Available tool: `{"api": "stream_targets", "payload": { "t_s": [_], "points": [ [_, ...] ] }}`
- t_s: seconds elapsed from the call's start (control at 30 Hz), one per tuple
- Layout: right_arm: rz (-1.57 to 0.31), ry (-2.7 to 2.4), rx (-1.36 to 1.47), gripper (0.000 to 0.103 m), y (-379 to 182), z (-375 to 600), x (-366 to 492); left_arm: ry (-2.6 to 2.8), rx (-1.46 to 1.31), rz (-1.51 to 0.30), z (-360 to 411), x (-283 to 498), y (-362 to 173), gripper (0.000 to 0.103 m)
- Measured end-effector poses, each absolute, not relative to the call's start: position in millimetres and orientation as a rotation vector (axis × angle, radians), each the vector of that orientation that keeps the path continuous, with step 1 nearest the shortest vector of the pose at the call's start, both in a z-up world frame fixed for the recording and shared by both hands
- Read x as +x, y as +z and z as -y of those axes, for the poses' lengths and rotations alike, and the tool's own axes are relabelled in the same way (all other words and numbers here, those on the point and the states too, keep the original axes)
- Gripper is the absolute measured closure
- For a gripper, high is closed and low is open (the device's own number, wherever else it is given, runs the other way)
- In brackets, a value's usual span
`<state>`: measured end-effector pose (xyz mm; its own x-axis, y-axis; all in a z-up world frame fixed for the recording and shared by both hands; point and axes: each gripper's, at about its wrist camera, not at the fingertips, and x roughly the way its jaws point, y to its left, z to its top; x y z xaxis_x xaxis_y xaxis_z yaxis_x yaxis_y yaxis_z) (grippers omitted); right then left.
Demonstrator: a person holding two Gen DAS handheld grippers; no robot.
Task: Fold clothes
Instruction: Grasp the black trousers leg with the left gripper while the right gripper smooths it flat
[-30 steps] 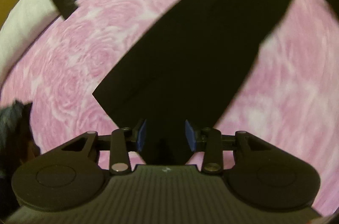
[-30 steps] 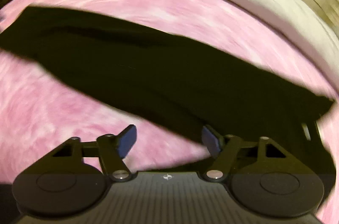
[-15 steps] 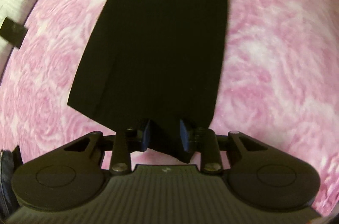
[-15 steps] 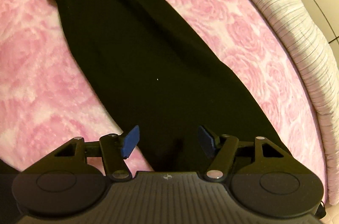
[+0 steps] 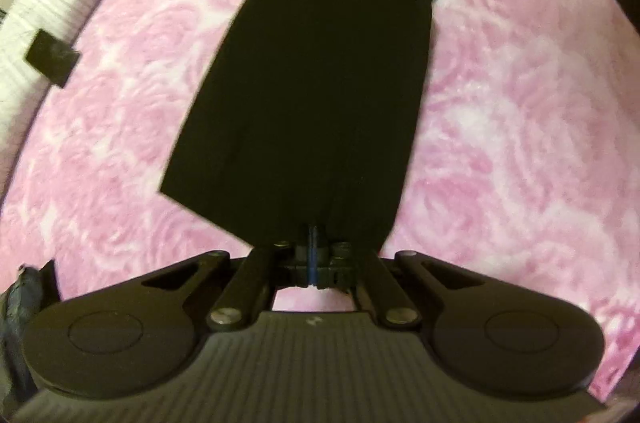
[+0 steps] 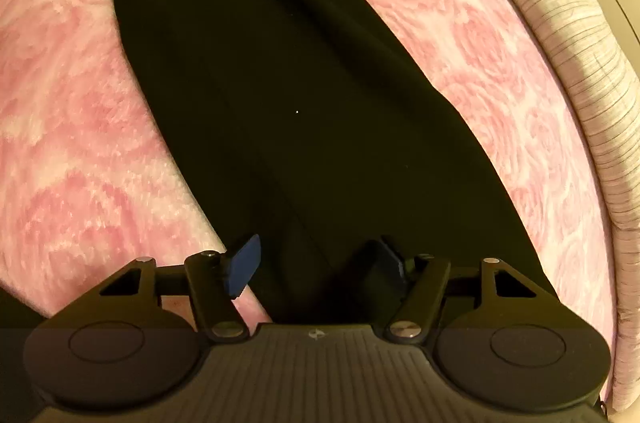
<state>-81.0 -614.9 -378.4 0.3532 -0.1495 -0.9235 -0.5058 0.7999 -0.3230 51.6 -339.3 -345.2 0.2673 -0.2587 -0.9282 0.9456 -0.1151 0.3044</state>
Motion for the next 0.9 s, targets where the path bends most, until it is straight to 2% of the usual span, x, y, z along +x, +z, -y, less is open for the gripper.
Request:
{"api": "stream_targets", "payload": {
  "t_s": [0.17,0.27,0.33,0.37,0.4,0.43,0.47,0.6,0.67,0.83,0.9],
  "points": [
    [-1.214,0.269,-0.654,0.041,-385.1,618.1,-85.3,-1.13,1.145,-0.836,333.8,61.5,-344.7,0.103],
    [-1.213,0.281,-0.661,0.048,-386.3,619.1,-85.0,-1.119,1.135,-0.857,339.2,63.5,-354.9,0.103],
    [-1.216,0.3,-0.658,0.06,-387.5,619.3,-84.7,-1.124,1.158,-0.856,342.2,62.2,-362.3,0.103],
    [-1.218,0.31,-0.655,0.071,-388.1,619.4,-84.5,-1.132,1.166,-0.852,344.2,61.1,-364.8,0.103],
    [-1.221,0.307,-0.657,0.088,-387.7,619.2,-84.1,-1.14,1.173,-0.847,346.1,60.0,-367.1,0.102],
    [-1.222,0.29,-0.669,0.096,-386.5,619.7,-83.6,-1.146,1.176,-0.846,347.7,59.4,-368.4,0.101],
    [-1.222,0.285,-0.657,0.099,-384.0,621.7,-83.1,-1.151,1.181,-0.84,349.6,58.6,-369.6,0.099],
    [-1.201,0.292,-0.658,0.102,-371.6,622.6,-86.9,-1.146,1.184,-0.82,357.9,58.5,-371.4,0.091],
    [-1.178,0.291,-0.675,0.102,-362.2,620.7,-91.1,-1.15,1.196,-0.814,360.7,58.2,-372.8,0.077],
    [-1.136,0.285,-0.679,0.102,-334.7,614.8,-115.0,-1.165,1.235,-0.791,359.5,55.4,-378.8,0.062],
    [-1.138,0.289,-0.674,0.102,-331.1,611.8,-122.7,-1.162,1.243,-0.781,358.4,55.0,-381.0,0.06]
  ]
}}
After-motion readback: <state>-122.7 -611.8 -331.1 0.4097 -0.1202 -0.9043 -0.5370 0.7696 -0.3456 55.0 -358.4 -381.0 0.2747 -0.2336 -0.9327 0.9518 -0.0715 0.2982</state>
